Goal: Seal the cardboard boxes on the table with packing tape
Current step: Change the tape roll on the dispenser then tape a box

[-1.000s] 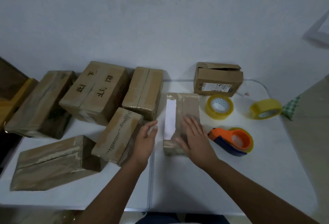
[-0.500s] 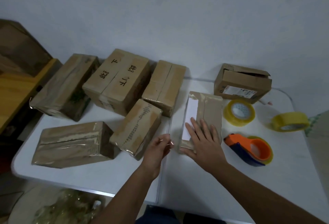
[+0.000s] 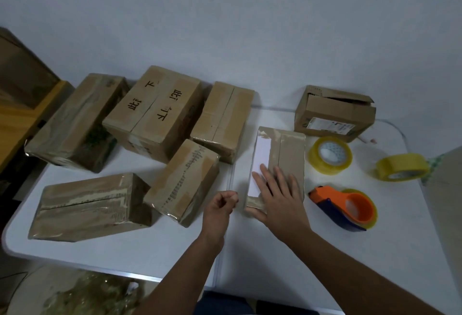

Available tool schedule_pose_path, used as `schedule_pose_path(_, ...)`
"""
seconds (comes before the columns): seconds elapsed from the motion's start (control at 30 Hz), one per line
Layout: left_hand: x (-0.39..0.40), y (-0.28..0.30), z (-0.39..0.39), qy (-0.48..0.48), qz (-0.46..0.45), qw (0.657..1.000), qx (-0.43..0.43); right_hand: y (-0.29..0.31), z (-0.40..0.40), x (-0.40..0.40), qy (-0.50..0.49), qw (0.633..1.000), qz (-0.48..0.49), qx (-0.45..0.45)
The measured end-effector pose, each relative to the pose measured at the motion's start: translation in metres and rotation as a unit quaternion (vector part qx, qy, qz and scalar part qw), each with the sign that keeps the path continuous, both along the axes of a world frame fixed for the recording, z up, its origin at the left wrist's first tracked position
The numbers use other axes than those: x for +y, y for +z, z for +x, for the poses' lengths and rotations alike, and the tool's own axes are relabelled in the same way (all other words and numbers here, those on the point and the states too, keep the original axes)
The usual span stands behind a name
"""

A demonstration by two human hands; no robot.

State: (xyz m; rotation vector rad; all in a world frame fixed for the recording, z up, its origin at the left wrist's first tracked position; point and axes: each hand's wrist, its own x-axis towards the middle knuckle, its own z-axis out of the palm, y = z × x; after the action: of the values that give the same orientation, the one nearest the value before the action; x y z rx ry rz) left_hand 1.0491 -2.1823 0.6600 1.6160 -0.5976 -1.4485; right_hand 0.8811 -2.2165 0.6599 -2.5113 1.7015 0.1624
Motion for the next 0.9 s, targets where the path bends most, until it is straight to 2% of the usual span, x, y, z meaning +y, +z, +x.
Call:
schedule_pose_path(0.4, -0.012, -0.009, -0.027, -0.058, 0.025, 0.997, -0.034, 0.000, 0.000, 0.000, 0.000, 1.000, -0.002, -0.028)
schedule_pose_path(0.6, -0.027, -0.002, -0.032, -0.057, 0.099, 0.993, 0.038, -0.001, -0.001, -0.001, 0.006, 1.000, -0.010, -0.020)
schedule_pose_path(0.7, -0.025, 0.000, -0.018, -0.048, 0.112, 0.992, -0.026, -0.001, -0.002, 0.000, 0.016, 0.999, -0.023, -0.015)
schedule_pose_path(0.77, -0.019, 0.007, -0.008, -0.042, 0.093, 0.994, -0.033, -0.001, -0.002, 0.001, 0.019, 0.999, -0.030, -0.017)
schedule_pose_path(0.83, -0.012, 0.018, -0.005, -0.098, 0.063, 0.993, -0.012, -0.001, -0.002, 0.001, 0.017, 0.999, -0.026, -0.017)
schedule_pose_path(0.9, -0.006, 0.024, -0.012, -0.203, 0.036, 0.975, -0.077, -0.001, -0.002, 0.001, 0.011, 1.000, -0.021, -0.010)
